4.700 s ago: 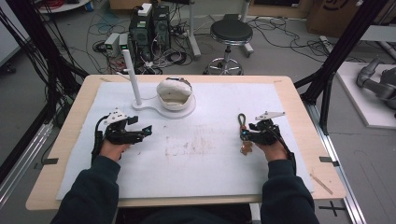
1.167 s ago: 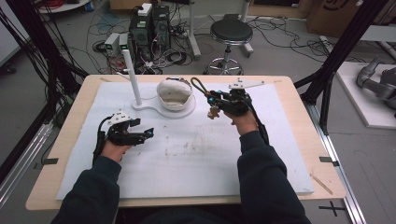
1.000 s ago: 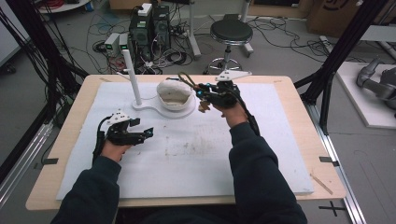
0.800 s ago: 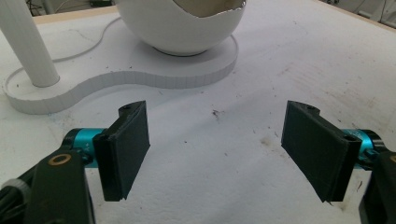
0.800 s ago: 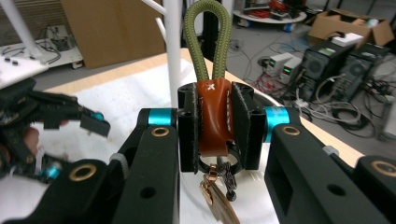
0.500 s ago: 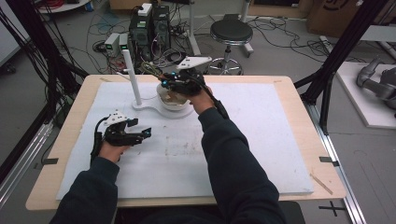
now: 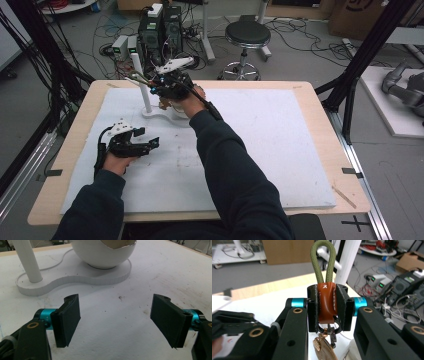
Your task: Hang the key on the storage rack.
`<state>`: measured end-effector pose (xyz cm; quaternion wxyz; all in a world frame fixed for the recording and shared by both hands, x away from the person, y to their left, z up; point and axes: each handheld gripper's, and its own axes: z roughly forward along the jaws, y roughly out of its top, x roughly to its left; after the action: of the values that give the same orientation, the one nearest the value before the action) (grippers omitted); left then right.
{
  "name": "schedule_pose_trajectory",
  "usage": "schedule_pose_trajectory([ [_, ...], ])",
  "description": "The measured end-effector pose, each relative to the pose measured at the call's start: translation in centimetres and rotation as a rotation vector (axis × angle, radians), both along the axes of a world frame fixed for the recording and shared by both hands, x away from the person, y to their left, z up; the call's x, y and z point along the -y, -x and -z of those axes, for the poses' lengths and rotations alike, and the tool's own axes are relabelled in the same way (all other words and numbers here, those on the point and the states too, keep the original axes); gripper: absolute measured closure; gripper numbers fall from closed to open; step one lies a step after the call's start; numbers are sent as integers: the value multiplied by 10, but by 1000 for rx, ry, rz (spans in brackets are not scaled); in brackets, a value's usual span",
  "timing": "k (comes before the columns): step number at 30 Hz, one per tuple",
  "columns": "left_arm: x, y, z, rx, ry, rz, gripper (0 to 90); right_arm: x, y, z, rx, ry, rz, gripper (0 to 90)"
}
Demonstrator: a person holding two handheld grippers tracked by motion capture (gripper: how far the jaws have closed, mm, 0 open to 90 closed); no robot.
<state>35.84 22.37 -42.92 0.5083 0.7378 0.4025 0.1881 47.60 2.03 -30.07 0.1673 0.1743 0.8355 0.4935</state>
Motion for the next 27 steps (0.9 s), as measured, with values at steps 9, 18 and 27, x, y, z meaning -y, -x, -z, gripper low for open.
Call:
schedule_pose_trajectory([
  [9, -1, 0, 0, -2, 3, 0, 239, 1, -9, 10, -31, 36, 36, 683],
  [18, 0, -1, 1, 0, -3, 3, 245, 48, -5, 4, -37, -48, 86, 557],
  [27, 1, 0, -3, 34, 19, -16, 252, 147, 15, 8, -23, -129, 202, 436],
])
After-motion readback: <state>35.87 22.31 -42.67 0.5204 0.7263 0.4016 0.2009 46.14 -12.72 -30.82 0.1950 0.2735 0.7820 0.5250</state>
